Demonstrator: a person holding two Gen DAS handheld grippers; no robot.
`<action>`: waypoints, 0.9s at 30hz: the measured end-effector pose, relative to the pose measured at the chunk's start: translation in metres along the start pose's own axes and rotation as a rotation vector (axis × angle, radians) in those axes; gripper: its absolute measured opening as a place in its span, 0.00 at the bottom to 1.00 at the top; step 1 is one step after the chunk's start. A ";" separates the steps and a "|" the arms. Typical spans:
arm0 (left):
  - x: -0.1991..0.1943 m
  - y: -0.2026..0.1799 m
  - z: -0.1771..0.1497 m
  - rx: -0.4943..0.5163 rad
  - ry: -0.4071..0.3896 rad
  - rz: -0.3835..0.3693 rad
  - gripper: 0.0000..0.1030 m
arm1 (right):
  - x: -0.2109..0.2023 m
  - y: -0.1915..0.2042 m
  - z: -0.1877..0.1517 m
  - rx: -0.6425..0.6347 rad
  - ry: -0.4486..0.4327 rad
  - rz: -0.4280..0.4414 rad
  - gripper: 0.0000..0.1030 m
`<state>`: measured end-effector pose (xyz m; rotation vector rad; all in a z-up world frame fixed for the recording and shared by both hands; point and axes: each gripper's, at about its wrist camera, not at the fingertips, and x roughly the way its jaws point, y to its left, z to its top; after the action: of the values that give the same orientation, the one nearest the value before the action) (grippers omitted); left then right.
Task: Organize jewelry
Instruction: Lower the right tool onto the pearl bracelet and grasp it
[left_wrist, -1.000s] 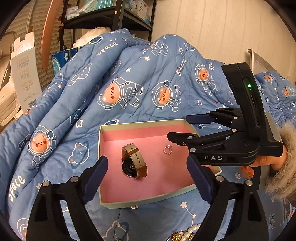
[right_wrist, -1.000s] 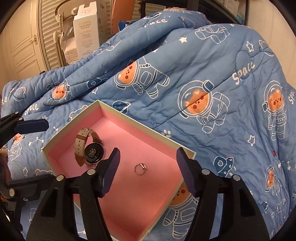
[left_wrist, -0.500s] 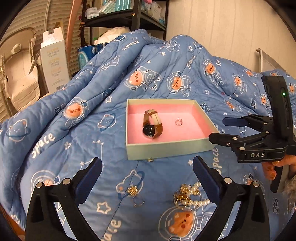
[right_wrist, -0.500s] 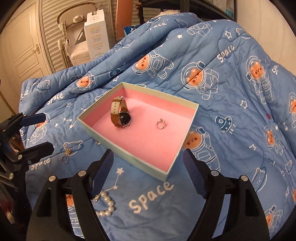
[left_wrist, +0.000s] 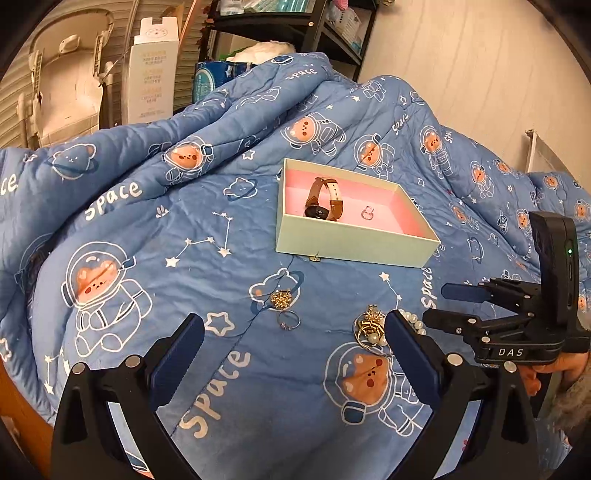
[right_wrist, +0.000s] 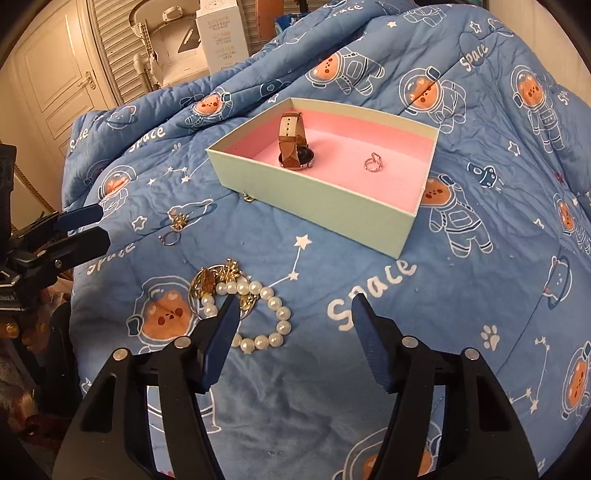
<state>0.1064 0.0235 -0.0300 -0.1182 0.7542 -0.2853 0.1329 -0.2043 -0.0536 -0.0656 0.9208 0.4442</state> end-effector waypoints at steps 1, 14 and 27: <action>0.001 -0.001 -0.001 0.004 0.000 0.004 0.92 | 0.002 0.001 -0.002 0.000 0.008 -0.004 0.56; 0.039 -0.010 -0.009 0.069 0.079 0.000 0.52 | 0.022 0.006 -0.009 0.021 0.068 0.000 0.33; 0.062 -0.001 -0.009 0.050 0.123 0.013 0.31 | 0.029 0.008 -0.010 0.043 0.065 0.008 0.13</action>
<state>0.1425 0.0037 -0.0770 -0.0493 0.8685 -0.3012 0.1374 -0.1889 -0.0813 -0.0372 0.9945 0.4317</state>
